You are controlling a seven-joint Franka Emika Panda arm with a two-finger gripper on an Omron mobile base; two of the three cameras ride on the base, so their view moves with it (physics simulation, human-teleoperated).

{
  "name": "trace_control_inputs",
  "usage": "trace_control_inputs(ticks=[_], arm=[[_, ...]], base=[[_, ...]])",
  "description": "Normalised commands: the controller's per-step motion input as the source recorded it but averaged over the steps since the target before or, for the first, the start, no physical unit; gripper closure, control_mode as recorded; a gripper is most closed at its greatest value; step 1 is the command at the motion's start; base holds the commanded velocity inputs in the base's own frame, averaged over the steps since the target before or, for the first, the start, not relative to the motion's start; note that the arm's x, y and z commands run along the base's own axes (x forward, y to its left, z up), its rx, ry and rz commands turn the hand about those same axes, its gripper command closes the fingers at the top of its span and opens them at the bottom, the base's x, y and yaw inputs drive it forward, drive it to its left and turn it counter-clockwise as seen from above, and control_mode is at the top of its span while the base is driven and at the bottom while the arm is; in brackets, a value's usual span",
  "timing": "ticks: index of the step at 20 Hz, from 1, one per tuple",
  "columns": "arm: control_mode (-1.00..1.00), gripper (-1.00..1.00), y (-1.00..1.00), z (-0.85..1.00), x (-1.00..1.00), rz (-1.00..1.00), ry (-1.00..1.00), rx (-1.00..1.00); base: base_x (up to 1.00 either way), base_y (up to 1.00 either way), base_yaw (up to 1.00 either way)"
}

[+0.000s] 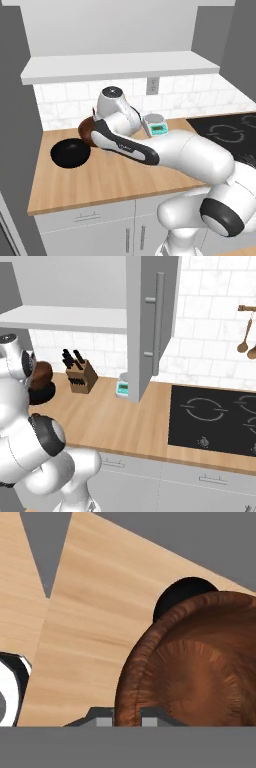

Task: Pick up the bowls on the counter and stack them on top of one another in the open cabinet. Place the smaller bowl on top of the larger bowl.

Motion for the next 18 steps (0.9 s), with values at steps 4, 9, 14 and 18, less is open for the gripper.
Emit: trace_control_inputs(ticks=[4,9,14,18], arm=[[-1.00,1.00,0.23,-0.28,0.03,0.01,0.00,-0.13],[-1.00,1.00,0.37,-0.34,0.19,0.02,0.00,-0.04],[-1.00,1.00,0.43,-0.19,0.30,0.00,0.00,0.00],[-1.00,1.00,0.17,-0.16,0.23,0.00,0.00,0.00]], base=[[0.00,0.00,0.00],[0.00,0.00,0.00],[0.00,0.00,0.00],[0.00,0.00,0.00]])
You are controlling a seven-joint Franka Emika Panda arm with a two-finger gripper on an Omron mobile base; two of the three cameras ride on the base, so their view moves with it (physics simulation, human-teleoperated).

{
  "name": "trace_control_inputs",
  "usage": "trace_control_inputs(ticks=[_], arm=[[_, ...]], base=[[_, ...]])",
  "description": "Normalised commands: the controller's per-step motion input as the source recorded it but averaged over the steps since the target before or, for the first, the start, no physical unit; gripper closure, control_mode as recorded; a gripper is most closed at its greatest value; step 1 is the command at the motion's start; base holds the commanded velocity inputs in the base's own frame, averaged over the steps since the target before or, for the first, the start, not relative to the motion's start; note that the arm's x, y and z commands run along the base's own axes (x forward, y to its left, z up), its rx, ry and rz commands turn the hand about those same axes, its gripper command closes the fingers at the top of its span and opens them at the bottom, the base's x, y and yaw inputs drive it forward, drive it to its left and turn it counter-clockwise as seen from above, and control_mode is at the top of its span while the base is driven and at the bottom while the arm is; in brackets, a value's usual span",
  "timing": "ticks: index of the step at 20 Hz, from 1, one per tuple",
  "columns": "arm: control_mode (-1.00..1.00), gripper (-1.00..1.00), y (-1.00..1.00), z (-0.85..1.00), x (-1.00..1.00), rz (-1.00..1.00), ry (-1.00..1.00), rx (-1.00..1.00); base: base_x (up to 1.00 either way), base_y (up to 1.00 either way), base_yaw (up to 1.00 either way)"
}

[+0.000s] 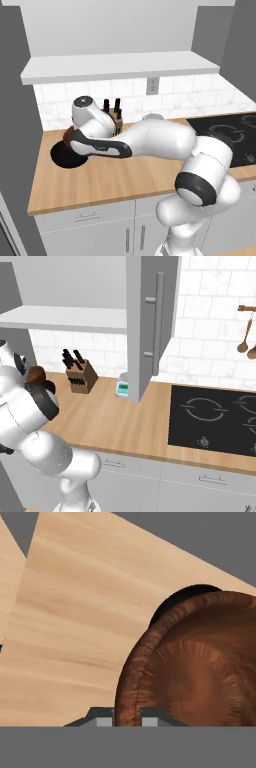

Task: Pick up the bowls on the counter and stack them on top of one another in the open cabinet. Place the smaller bowl on top of the larger bowl.

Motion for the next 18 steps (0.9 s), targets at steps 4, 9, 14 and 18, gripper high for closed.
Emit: trace_control_inputs(ticks=[4,9,14,18], arm=[[-1.00,1.00,0.26,-0.23,0.42,0.00,0.00,0.00],[-1.00,1.00,0.32,-0.22,0.41,0.00,0.00,0.00],[-1.00,1.00,0.32,-0.16,0.25,0.00,0.01,0.00],[-1.00,1.00,0.28,-0.09,0.24,0.00,0.07,-0.01]], base=[[0.00,0.00,0.00],[0.00,0.00,0.00],[0.00,0.00,0.00],[0.00,0.00,0.00]])
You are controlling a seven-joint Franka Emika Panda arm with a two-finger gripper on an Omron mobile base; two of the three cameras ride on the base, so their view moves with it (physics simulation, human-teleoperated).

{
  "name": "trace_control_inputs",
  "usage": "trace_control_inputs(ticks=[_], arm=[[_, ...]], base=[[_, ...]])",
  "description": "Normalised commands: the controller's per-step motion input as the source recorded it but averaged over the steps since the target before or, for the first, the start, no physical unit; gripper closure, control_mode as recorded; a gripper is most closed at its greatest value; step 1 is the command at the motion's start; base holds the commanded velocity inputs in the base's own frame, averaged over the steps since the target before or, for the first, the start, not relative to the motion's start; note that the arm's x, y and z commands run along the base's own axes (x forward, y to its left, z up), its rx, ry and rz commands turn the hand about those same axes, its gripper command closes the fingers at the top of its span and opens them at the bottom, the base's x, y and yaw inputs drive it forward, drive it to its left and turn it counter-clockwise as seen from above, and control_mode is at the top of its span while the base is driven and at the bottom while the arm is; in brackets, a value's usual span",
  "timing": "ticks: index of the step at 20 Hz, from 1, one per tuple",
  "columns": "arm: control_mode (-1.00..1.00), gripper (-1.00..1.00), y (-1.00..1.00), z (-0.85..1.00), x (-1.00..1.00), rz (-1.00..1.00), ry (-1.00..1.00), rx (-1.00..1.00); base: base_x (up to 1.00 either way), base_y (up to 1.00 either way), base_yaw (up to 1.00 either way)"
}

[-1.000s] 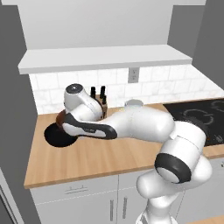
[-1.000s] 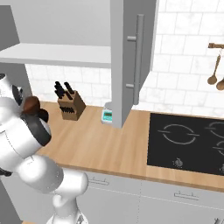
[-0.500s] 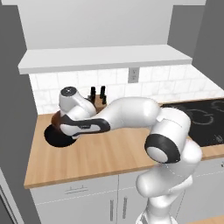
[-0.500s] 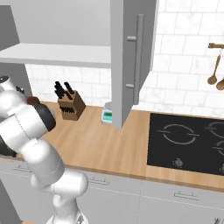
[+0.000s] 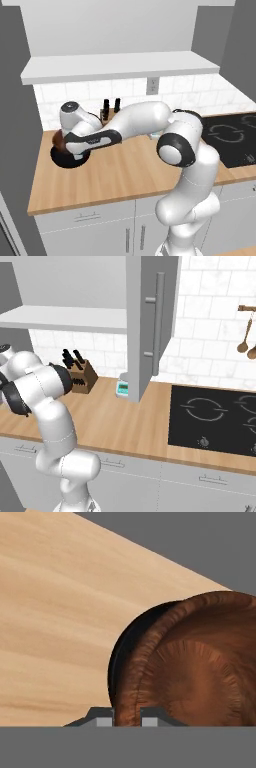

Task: Pick up the bowls on the counter and stack them on top of one another in the open cabinet. Place the smaller bowl on top of the larger bowl.

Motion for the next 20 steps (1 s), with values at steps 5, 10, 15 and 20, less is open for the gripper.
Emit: trace_control_inputs(ticks=[5,10,15,20], arm=[[-1.00,1.00,0.05,-0.36,0.08,0.00,0.15,-0.05],[-1.00,1.00,0.00,-0.33,0.17,0.00,0.10,-0.07],[-1.00,1.00,0.00,-0.13,0.32,0.00,0.00,-0.05],[-1.00,1.00,0.02,-0.06,0.34,0.00,0.00,0.00]], base=[[0.00,0.00,0.00],[0.00,0.00,0.00],[0.00,0.00,0.00],[0.00,0.00,0.00]])
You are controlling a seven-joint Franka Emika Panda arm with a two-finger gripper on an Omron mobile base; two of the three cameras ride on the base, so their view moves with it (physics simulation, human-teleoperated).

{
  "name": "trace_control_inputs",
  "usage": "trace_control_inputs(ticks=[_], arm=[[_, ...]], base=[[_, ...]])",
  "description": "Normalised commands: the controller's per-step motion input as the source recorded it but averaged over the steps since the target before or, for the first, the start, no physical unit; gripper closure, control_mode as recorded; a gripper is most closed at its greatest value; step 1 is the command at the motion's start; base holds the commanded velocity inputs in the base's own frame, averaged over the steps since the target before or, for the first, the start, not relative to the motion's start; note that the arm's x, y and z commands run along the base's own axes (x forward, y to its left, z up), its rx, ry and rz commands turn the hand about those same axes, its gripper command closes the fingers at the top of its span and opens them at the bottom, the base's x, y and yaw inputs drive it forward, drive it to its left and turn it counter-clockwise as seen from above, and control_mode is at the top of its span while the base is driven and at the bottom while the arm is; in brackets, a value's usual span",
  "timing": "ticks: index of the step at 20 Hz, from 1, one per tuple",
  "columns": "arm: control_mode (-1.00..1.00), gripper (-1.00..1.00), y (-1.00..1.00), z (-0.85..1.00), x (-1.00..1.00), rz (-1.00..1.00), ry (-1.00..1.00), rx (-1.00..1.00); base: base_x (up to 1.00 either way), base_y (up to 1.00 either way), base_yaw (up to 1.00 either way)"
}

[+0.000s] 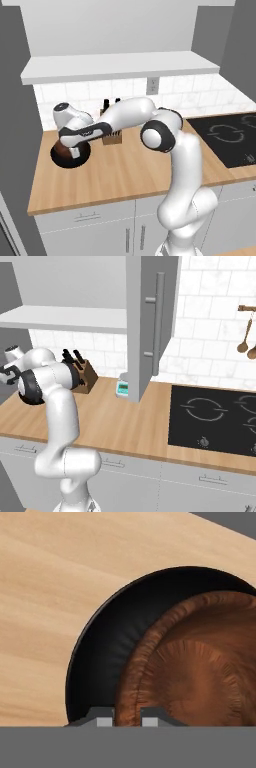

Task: Pick up the bowls on the counter and stack them on top of one another in the open cabinet. Place the smaller bowl on top of the larger bowl.

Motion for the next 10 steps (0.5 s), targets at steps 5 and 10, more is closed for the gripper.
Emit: trace_control_inputs(ticks=[5,10], arm=[[-1.00,-1.00,0.00,-0.13,0.13,0.00,0.00,0.01],[-1.00,-1.00,-0.03,0.05,-0.05,0.00,-0.02,0.01]], base=[[0.00,0.00,0.00],[0.00,0.00,0.00]])
